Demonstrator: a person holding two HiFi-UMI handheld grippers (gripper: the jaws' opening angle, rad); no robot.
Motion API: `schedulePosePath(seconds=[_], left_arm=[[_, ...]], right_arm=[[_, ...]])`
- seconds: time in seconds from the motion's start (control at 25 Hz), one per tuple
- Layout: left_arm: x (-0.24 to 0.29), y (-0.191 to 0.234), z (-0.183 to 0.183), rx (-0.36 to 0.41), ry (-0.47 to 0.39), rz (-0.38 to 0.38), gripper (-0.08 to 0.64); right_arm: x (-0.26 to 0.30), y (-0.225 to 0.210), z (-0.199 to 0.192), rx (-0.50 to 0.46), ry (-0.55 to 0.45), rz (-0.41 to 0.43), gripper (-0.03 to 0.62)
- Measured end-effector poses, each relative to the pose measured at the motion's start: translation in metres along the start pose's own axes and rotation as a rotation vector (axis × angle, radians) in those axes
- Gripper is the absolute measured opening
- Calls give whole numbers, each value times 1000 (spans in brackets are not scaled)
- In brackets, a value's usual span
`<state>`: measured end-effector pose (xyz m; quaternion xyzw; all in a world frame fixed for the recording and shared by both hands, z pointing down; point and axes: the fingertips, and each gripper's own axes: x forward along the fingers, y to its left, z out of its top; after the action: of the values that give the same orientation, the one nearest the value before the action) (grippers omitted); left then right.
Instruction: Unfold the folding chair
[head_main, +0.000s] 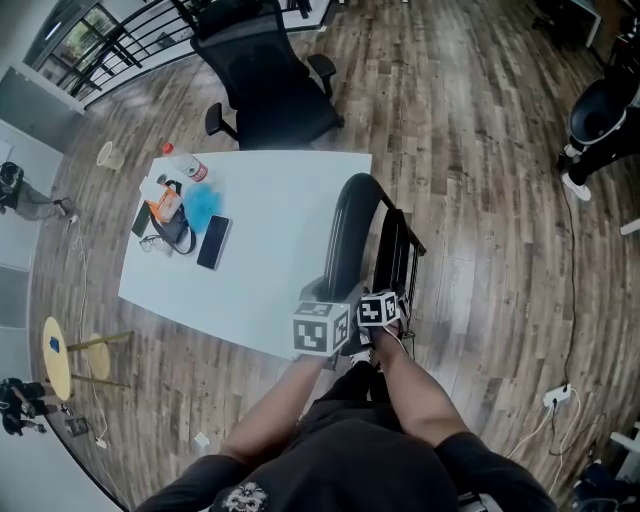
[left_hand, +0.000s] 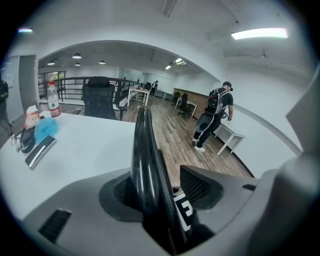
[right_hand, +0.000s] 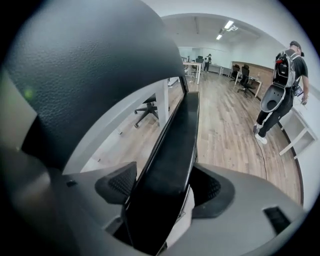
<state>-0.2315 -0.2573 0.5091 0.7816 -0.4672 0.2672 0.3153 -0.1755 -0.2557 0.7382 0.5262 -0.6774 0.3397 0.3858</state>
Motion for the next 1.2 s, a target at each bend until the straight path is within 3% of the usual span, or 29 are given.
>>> schedulePosePath(seconds=[0.32,0.64,0.88,1.2], left_arm=[[-2,-1,-2,-2,21,-71,233],[-7,-2,-16,17,58,-149,229],[-7,-27,-17,131,83,-201,222],[3,-57,-18,146,100,-201,222]], right_arm=[[-4,-1,0,-7,19,-11,321],[-20,-23,-8,102,-38,-10,321],[-27,-44,-22,172,-50,27,321],[-52,-121,-40,230,-123,28,321]])
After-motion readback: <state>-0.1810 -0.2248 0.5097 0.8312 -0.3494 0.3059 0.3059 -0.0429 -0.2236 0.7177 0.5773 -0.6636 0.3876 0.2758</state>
